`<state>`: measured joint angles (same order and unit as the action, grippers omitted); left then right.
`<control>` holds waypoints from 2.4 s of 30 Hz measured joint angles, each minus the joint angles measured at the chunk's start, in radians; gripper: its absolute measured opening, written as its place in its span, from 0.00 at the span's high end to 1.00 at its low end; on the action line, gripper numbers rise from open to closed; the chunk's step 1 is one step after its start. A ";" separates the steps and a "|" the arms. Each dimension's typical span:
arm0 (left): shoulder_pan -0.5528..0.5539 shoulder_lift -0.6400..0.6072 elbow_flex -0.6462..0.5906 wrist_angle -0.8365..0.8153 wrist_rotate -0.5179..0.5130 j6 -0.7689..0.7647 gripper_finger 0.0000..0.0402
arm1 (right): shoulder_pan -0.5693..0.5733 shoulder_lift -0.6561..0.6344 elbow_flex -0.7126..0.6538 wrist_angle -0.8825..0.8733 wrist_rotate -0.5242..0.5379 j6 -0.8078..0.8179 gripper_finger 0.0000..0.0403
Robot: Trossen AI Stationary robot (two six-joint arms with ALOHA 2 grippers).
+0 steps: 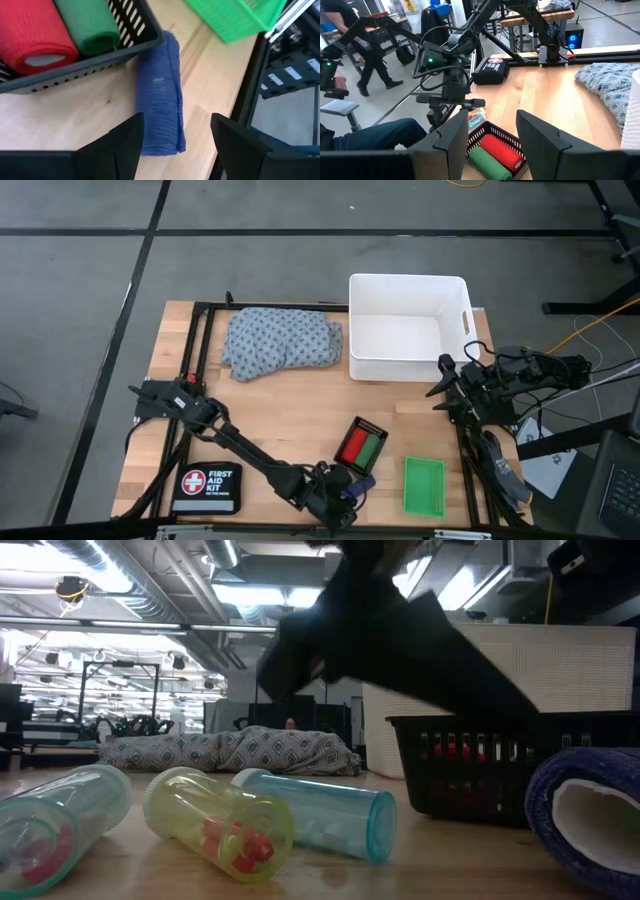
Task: Pick & place medical supplies in basket/bin
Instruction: Put the blue bandage into the black bin
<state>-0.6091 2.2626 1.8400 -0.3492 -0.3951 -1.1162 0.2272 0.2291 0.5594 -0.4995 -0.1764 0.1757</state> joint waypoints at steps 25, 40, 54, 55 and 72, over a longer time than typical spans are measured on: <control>0.008 0.065 0.002 -0.004 0.076 -0.023 0.49 | 0.000 0.000 0.000 -0.014 0.001 0.004 0.59; 0.012 0.060 -0.002 0.103 0.140 0.052 0.84 | 0.000 0.000 0.000 -0.014 0.000 0.004 0.59; -0.008 0.054 0.175 0.088 -0.026 0.158 0.85 | 0.000 0.000 0.000 -0.014 0.001 0.008 0.59; -0.007 0.054 0.194 0.051 -0.078 0.146 0.85 | 0.000 0.000 0.000 -0.014 0.001 0.008 0.59; 0.048 0.055 0.235 -0.391 -0.343 -0.137 0.85 | 0.000 0.000 0.000 -0.014 0.001 0.023 0.59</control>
<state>-0.5608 2.3180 2.0747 -0.7401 -0.7378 -1.2534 0.2274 0.2295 0.5594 -0.5133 -0.1758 0.1982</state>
